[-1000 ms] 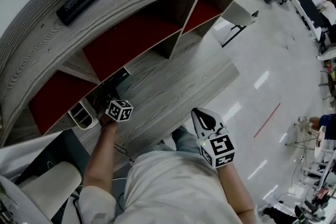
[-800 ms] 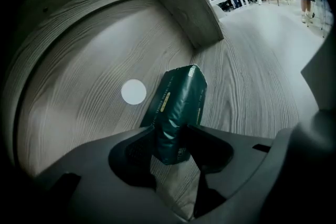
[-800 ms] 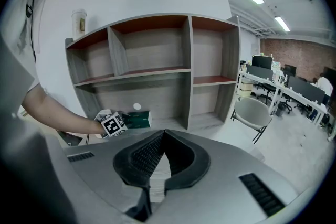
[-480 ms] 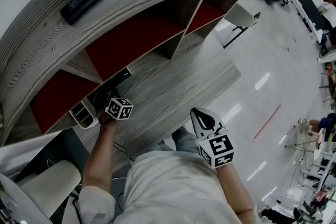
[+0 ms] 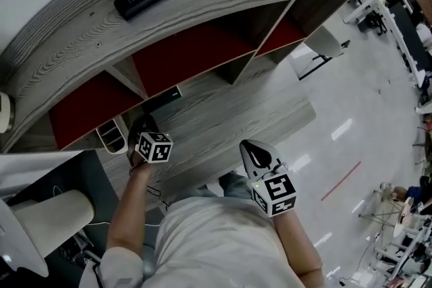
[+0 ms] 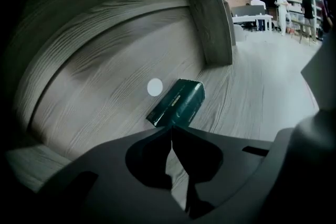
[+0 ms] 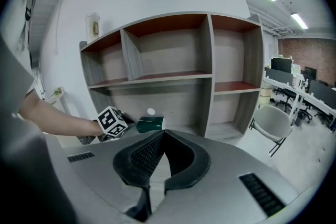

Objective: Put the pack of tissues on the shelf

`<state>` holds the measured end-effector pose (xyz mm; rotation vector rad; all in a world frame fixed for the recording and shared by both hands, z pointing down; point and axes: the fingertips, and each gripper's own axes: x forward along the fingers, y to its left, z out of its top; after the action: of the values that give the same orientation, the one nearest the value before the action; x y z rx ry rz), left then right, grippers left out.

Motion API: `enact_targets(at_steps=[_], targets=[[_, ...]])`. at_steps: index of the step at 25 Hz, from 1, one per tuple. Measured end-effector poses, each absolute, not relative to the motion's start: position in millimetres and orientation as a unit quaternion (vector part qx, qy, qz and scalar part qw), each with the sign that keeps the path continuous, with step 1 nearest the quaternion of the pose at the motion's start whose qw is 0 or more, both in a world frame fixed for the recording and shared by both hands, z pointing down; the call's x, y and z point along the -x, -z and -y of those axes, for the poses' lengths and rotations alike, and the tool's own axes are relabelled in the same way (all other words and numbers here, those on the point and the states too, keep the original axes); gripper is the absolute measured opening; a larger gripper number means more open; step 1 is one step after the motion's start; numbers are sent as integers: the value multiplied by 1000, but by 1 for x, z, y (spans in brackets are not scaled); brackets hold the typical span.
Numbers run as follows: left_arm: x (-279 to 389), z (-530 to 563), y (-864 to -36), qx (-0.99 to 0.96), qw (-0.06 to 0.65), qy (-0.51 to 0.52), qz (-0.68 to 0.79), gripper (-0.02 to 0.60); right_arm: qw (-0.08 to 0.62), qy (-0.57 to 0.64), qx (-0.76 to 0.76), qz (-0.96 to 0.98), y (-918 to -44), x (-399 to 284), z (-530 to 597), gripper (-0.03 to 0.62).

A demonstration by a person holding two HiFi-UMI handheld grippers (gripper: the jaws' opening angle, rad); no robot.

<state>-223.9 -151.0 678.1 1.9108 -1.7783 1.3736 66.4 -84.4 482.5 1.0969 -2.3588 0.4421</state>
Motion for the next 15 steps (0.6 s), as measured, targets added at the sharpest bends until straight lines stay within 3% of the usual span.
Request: enact_targets(at_steps=[8, 15], targets=[[211, 104, -606, -683, 192, -325, 626, 15, 230, -152, -347, 897, -471, -34, 96, 28], [211, 73, -519, -712, 210, -185, 644, 14, 205, -151, -294, 921, -459, -3, 95, 28]])
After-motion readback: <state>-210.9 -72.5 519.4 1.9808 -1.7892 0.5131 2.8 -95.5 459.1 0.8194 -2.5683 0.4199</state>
